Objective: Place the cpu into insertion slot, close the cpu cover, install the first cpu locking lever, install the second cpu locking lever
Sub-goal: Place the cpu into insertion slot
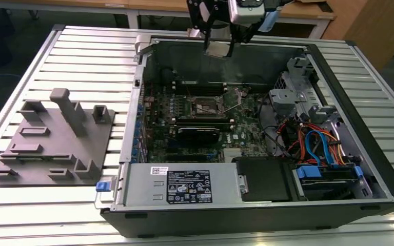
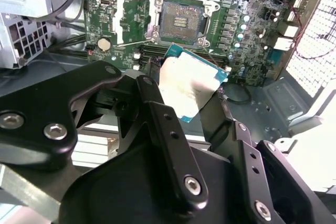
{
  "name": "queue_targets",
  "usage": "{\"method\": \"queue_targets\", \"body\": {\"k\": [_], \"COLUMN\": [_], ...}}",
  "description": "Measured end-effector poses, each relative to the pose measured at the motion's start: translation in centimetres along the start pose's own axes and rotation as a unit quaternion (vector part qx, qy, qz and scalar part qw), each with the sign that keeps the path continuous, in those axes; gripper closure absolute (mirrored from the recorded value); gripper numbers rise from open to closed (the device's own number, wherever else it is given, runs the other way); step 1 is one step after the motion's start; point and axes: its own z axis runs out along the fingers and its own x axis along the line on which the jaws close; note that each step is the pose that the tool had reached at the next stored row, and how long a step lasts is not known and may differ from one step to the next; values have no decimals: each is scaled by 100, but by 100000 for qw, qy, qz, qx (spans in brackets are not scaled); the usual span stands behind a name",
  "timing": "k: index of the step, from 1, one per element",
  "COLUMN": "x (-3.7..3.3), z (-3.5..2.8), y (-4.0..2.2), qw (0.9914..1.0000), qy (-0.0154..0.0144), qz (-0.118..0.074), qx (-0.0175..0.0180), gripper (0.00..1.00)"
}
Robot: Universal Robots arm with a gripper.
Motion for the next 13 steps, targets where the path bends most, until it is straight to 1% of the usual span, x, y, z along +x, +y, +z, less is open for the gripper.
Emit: {"method": "queue_targets", "body": {"k": [8, 13], "x": [0, 0], "z": [0, 0], "y": [0, 0], "qw": [99979, 99938], "qy": [-178, -310], "qz": [2035, 3506], "qx": [-38, -59], "gripper": [46, 46]}}
